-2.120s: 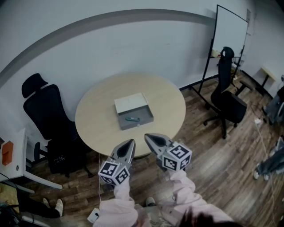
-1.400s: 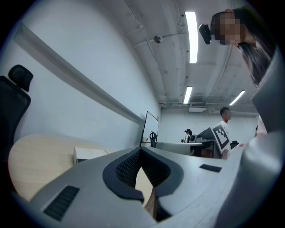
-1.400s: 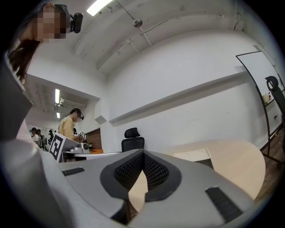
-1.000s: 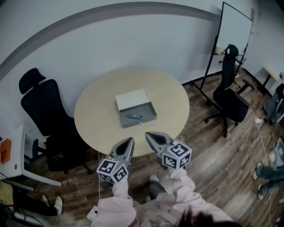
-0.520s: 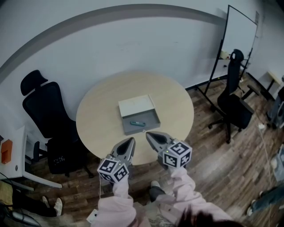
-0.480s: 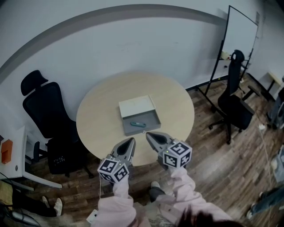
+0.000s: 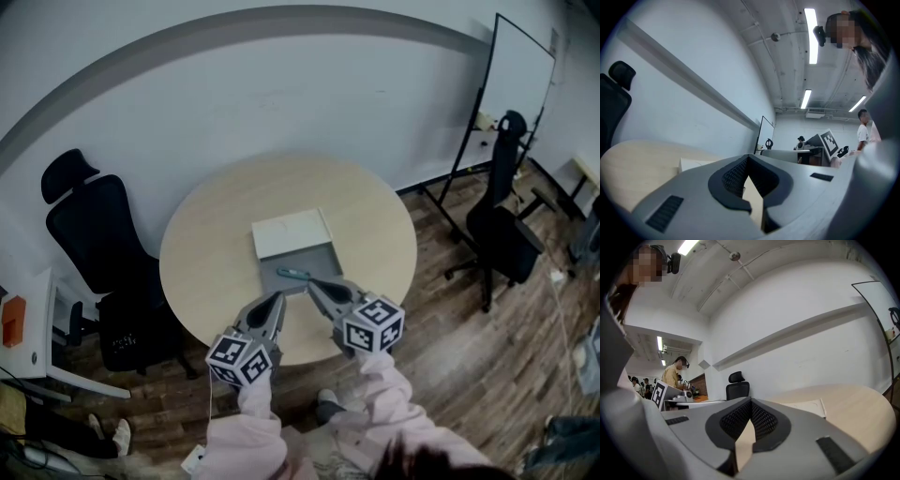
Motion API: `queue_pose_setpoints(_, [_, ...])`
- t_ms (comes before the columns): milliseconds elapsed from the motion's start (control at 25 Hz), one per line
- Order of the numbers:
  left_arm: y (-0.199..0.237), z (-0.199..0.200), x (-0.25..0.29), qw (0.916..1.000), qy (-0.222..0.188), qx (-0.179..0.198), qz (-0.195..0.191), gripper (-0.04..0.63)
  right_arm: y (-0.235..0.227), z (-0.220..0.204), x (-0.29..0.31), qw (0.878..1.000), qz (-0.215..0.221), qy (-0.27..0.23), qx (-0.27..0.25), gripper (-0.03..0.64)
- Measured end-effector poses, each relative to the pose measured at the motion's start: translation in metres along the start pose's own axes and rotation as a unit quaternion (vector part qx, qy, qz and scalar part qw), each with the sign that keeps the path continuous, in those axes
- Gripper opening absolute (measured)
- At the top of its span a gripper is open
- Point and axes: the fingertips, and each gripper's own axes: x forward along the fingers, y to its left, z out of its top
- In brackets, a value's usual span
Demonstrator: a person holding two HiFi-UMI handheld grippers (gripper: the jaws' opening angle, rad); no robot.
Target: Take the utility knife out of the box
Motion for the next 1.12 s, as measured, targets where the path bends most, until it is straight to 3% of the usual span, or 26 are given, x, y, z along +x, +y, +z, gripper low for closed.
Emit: queue_pose_setpoints(1120, [0.05,-0.004,0.063,0.9987,0.013,-0.023,0.044,0.0,-0.068,0.008,0.054,0.998,0.043,0.043,0.001,-0.008])
